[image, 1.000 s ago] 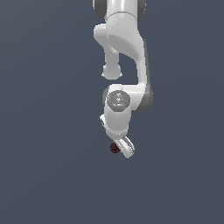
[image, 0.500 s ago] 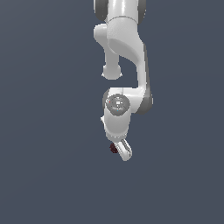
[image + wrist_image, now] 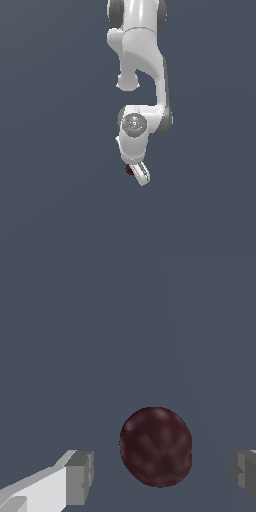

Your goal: Pick up the object and move it to a goal position.

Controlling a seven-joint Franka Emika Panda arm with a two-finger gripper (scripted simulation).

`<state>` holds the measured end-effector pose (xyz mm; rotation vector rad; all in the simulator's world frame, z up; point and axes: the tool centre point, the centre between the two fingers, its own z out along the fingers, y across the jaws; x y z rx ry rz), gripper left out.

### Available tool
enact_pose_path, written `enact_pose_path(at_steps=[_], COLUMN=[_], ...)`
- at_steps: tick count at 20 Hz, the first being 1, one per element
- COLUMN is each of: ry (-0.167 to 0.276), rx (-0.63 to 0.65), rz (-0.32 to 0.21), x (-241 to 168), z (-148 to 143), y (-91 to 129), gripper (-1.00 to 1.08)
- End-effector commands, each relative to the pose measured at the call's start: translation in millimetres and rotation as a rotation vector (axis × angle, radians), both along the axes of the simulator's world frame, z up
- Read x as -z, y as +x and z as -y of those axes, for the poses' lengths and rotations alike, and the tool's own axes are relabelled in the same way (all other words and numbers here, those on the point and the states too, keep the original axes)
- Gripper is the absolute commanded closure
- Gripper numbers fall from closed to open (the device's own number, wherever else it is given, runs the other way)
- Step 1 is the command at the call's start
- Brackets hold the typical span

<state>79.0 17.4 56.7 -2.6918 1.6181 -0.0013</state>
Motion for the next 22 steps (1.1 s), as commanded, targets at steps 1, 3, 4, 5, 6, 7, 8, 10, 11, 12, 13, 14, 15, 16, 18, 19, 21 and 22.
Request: enact_pose_path(at_steps=[1, 3, 4, 5, 6, 7, 8, 10, 11, 12, 13, 14, 15, 16, 18, 19, 21, 22], ry=[0.0, 0.0, 0.0, 0.0, 0.0, 0.0, 0.0, 0.0, 0.0, 0.0, 0.0, 0.0, 0.0, 0.0, 0.0, 0.0, 0.0, 0.0], rx=[0.001, 0.002, 0.003, 0.003, 0.003, 0.003, 0.003, 0.003, 0.003, 0.003, 0.003, 0.003, 0.003, 0.003, 0.003, 0.003, 0.002, 0.002], rz=[-0.001, -0.001, -0.001, -0.001, -0.001, -0.001, -0.001, -0.001, -0.001, -0.001, -0.001, -0.001, -0.001, -0.001, -0.001, -0.001, -0.002, -0.002], x=[14.5, 22.7, 25.6, 27.5, 28.7, 28.9, 28.5, 28.3, 28.3, 28.3, 28.3, 28.3, 28.3, 28.3, 28.3, 28.3, 28.2, 27.5], z=[-0.2, 0.0, 0.3, 0.2, 0.1, 0.1, 0.2, 0.2, 0.2, 0.2, 0.2, 0.2, 0.2, 0.2, 0.2, 0.2, -0.1, -0.4], y=[-1.0, -1.1, -1.1, -0.9, -0.6, -0.2, 0.2, 0.3, 0.3, 0.3, 0.3, 0.3, 0.3, 0.3, 0.3, 0.3, 0.0, -0.1], gripper=[-0.92, -0.92, -0.92, -0.92, -0.92, -0.92, -0.92, 1.08, 1.08, 1.08, 1.08, 1.08, 1.08, 1.08, 1.08, 1.08, 1.08, 1.08])
